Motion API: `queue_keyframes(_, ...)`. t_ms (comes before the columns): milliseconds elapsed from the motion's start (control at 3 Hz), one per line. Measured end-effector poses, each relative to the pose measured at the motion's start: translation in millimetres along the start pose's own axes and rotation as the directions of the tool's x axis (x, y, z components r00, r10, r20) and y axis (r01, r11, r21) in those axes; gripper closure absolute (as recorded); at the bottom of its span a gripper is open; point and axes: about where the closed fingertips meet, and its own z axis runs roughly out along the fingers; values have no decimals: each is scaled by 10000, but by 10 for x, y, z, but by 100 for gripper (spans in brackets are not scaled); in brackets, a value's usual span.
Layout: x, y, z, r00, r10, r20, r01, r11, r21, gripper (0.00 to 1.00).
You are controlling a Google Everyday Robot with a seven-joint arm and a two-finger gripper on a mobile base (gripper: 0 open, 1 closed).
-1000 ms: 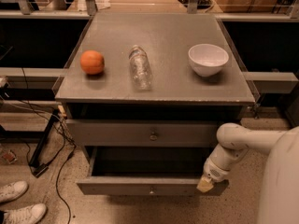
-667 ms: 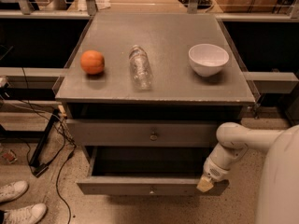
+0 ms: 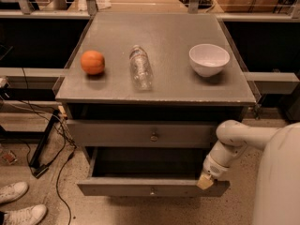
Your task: Open middle drawer
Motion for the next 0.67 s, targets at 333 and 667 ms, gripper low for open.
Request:
queue_keyframes(333, -1, -2, -1, 10000, 0, 0, 0, 10000, 0, 82)
queue_keyframes(667, -1, -2, -1, 10000, 0, 0, 0, 10000, 0, 59)
